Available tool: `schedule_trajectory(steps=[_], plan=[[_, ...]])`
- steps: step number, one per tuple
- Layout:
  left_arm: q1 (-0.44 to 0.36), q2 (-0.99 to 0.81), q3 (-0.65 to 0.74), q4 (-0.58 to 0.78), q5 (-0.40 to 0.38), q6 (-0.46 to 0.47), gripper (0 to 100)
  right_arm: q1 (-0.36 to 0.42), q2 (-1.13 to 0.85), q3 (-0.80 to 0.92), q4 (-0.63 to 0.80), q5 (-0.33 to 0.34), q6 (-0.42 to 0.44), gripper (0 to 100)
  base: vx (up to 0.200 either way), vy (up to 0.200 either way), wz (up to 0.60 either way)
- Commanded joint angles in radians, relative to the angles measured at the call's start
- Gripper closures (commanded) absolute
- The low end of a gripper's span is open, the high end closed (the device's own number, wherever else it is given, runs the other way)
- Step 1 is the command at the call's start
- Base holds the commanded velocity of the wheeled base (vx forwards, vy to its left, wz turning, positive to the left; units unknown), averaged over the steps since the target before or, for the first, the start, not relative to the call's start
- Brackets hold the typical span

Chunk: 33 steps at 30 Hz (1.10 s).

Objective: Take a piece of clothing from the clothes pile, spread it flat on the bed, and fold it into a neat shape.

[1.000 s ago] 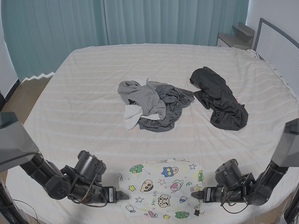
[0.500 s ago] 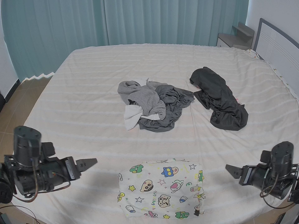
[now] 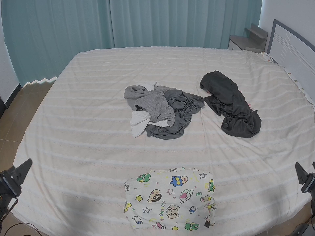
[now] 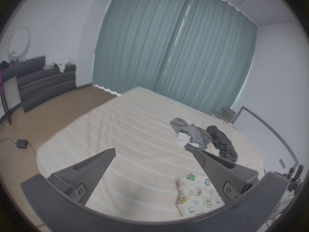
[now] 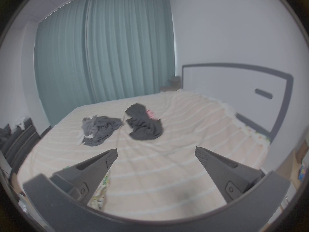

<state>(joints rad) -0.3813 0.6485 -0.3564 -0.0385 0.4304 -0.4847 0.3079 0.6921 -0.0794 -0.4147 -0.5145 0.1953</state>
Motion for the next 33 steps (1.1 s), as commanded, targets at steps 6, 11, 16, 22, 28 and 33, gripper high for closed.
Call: schedule_trajectory(steps=[6,11,16,22,28,33], plan=[[0.286,-0.514,0.096,0.134,0.079,0.311,0,-0.296,-0.462,0.076,0.132,0.12,-0.185,0,0.0,0.0,0.0],[0.306,-0.544,0.122,0.124,0.079,0.345,0,-0.346,-0.582,0.076,0.272,0.241,-0.205,0,0.0,0.0,0.0],[0.306,-0.544,0.2,0.106,0.076,0.35,0,-0.342,-0.623,0.079,0.344,0.33,-0.182,0,0.0,0.0,0.0],[0.306,-0.544,0.281,0.011,0.054,0.345,0,-0.34,-0.625,0.079,0.343,0.409,-0.169,0,0.0,0.0,0.0],[0.306,-0.544,0.353,-0.072,0.016,0.342,0,-0.311,-0.692,0.079,0.409,0.496,-0.185,0,0.0,0.0,0.0],[0.306,-0.544,0.353,-0.057,-0.038,0.336,0,-0.309,-0.691,0.073,0.432,0.514,-0.191,0,0.0,0.0,0.0]])
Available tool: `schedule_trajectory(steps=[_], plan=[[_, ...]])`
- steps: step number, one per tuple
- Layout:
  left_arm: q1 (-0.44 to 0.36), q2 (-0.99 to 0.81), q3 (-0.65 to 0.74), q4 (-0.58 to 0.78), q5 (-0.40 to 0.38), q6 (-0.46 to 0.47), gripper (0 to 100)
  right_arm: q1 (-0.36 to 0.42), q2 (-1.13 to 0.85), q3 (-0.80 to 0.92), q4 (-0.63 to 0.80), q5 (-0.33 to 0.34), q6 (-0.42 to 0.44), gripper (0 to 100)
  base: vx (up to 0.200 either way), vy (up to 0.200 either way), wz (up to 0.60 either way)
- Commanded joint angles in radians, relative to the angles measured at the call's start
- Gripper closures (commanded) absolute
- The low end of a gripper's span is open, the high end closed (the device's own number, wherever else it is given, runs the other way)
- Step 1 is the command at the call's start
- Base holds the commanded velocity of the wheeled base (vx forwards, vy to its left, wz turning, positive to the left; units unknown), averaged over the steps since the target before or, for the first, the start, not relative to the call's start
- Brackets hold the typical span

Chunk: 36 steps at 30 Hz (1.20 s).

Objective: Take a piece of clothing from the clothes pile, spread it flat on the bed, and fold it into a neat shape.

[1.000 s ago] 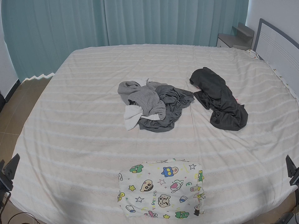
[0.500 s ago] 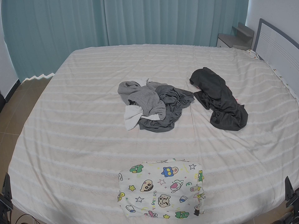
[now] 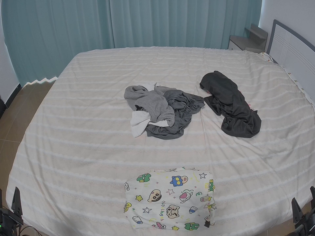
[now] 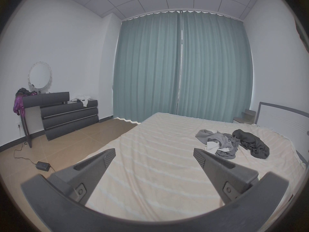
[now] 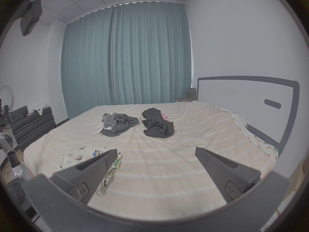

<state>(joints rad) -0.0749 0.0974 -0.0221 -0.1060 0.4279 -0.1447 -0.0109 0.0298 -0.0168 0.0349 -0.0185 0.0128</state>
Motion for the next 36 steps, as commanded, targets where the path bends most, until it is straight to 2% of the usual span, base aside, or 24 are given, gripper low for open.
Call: schedule_trajectory(steps=[1,10,11,16,22,24,31,32,36], plan=[[0.0,0.007,0.019,0.029,-0.049,-0.004,0,0.009,-0.028,0.011,-0.018,0.02,-0.013,0,0.0,0.0,0.0],[0.0,0.007,0.018,0.066,-0.166,0.007,0,0.009,-0.024,0.009,-0.016,0.023,-0.016,0,0.0,0.0,0.0],[0.0,0.005,0.018,0.068,-0.213,0.017,0,0.015,-0.013,0.009,-0.015,0.023,-0.016,0,0.0,0.0,0.0],[0.0,0.007,0.016,0.069,-0.244,0.079,0,0.028,0.015,0.009,-0.016,0.023,-0.016,0,0.0,0.0,0.0],[-0.002,0.047,0.018,0.072,-0.362,0.112,0,0.032,0.024,0.009,-0.015,0.025,-0.022,0,0.0,0.0,0.0],[0.003,0.051,0.018,0.115,-0.393,0.132,0,0.032,0.024,0.011,-0.016,0.025,-0.02,0,0.0,0.0,0.0],[0.047,-0.018,0.018,0.121,-0.399,0.139,0,0.009,-0.03,0.015,-0.029,0.023,-0.014,0,0.0,0.0,0.0],[0.076,-0.076,0.018,0.12,-0.4,0.139,0,0.009,-0.028,0.017,-0.035,0.023,-0.013,0,0.0,0.0,0.0],[0.078,-0.091,0.018,0.121,-0.397,0.128,0,0.009,-0.028,0.017,-0.035,0.023,-0.02,0,0.0,0.0,0.0]])
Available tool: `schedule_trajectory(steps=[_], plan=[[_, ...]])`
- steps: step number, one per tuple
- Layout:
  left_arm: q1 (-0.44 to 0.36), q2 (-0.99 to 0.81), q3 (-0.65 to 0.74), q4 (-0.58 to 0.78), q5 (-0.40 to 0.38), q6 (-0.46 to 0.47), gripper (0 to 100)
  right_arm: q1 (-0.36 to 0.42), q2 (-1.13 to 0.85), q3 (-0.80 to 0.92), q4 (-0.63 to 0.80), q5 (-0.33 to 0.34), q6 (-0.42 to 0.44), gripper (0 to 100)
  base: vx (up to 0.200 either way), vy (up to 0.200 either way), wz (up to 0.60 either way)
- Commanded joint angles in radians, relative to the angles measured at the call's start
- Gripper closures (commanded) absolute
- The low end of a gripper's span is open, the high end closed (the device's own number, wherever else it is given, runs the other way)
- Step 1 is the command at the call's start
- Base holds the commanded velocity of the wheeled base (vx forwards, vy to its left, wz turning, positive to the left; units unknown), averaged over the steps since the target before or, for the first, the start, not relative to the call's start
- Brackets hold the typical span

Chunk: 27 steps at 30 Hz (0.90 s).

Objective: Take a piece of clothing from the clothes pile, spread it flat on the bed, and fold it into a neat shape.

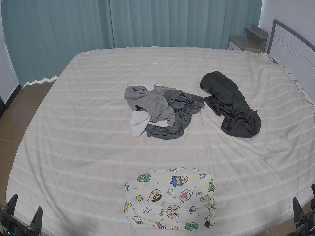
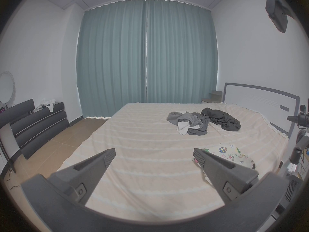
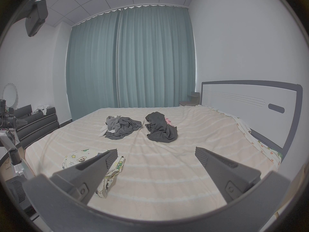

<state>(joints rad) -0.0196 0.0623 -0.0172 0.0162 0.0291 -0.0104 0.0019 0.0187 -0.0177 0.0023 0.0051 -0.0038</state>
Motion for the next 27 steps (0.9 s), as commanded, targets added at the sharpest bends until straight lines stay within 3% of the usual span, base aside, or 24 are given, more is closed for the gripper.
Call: schedule_trajectory(steps=[1,27], plan=[[0.023,-0.056,0.013,-0.001,0.002,-0.006,0,-0.003,-0.017,0.018,-0.002,-0.001,-0.004,0,0.0,0.0,0.0],[0.023,-0.055,0.013,-0.001,0.0,-0.002,0,-0.003,-0.017,0.018,-0.004,-0.001,-0.008,0,0.0,0.0,0.0]])
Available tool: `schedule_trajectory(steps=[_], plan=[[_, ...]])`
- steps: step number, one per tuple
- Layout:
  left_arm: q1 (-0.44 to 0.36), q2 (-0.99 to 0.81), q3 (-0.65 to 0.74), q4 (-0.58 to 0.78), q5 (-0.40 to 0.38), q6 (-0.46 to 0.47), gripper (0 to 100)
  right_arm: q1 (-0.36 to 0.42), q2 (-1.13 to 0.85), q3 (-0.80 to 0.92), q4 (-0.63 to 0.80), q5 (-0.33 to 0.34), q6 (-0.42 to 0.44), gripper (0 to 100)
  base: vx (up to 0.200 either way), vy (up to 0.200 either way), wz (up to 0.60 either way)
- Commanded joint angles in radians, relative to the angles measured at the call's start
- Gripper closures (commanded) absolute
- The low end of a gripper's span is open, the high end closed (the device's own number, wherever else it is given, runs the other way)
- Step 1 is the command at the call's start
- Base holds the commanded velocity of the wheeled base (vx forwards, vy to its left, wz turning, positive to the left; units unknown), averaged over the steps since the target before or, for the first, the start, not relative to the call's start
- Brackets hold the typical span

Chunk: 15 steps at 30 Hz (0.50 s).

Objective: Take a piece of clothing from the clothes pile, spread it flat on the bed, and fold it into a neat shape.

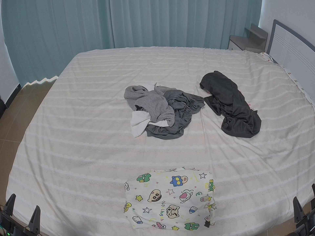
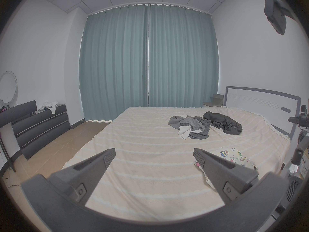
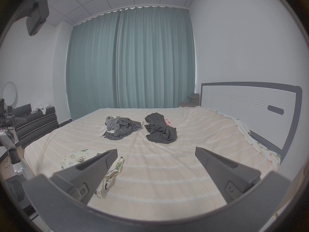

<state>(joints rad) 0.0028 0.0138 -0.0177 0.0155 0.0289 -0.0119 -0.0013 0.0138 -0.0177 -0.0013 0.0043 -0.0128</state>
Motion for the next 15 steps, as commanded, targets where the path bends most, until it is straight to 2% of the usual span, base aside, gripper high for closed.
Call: schedule_trajectory(steps=[1,15], plan=[[0.0,-0.006,0.013,0.0,0.0,0.0,0,0.0,-0.012,0.018,0.0,0.0,0.0,0,0.0,0.0,0.0],[0.0,-0.006,0.013,0.0,0.0,0.001,0,0.0,-0.012,0.016,0.003,0.002,-0.001,0,0.0,0.0,0.0]])
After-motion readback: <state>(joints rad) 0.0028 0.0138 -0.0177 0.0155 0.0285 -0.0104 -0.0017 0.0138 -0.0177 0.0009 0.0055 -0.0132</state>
